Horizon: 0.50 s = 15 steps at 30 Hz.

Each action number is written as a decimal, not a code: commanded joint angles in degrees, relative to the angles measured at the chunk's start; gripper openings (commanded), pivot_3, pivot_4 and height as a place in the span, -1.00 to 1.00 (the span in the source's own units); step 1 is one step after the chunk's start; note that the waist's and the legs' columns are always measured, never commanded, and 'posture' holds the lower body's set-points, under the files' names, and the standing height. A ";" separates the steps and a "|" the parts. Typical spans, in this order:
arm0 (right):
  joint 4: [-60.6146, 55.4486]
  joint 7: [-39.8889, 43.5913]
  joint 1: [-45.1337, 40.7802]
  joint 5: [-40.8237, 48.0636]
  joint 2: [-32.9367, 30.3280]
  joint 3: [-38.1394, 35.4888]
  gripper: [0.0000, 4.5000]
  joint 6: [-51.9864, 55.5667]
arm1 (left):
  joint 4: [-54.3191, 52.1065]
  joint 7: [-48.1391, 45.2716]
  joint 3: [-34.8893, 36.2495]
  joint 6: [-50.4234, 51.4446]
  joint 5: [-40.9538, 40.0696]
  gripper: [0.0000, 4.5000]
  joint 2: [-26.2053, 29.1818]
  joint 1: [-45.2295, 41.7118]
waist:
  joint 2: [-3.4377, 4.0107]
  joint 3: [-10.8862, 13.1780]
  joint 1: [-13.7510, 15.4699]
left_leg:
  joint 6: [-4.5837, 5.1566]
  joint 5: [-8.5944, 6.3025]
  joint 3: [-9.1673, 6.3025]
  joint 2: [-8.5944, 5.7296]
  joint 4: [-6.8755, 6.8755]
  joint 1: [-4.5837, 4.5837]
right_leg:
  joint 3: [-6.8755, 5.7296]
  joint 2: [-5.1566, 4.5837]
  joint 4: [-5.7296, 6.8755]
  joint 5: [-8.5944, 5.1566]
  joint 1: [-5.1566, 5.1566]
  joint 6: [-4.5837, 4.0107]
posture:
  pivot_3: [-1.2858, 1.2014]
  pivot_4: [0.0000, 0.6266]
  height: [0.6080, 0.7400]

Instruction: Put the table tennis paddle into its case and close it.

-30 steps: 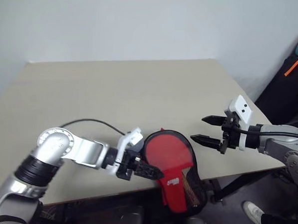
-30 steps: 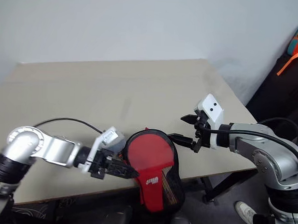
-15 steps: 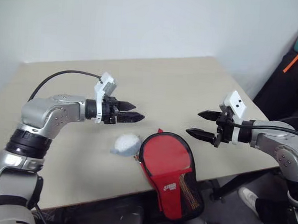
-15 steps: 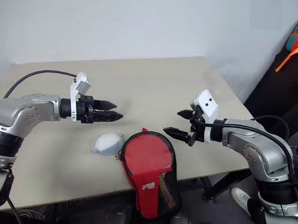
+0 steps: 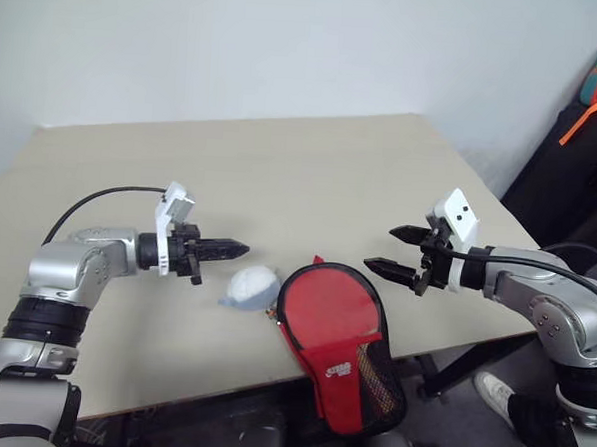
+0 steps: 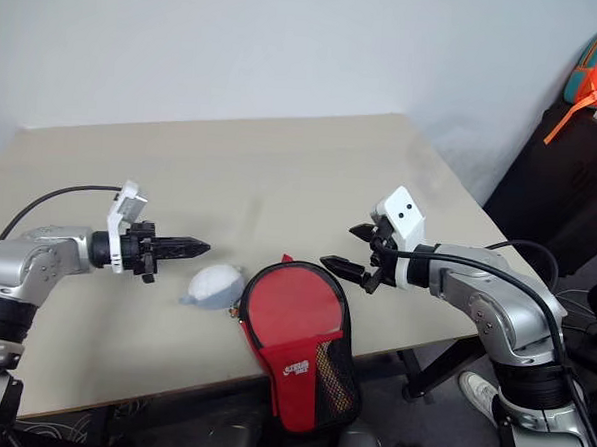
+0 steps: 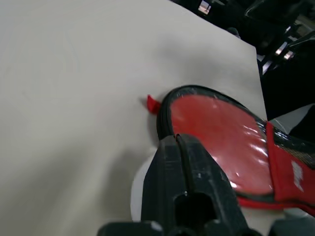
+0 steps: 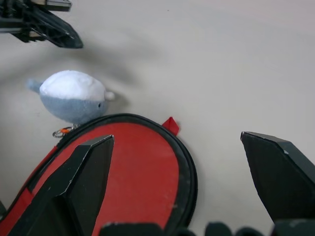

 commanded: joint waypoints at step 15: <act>-1.53 -2.94 1.46 -3.07 4.03 1.98 1.00 -1.08 | 4.07 0.93 8.18 1.74 2.33 0.70 -3.86 -1.97 | -0.03 -0.02 -0.09 | 0.15 0.08 0.01 0.00 0.10 -0.01 | -0.03 0.02 0.18 0.03 0.02 -0.02 | 0.03 -1.00 0.63</act>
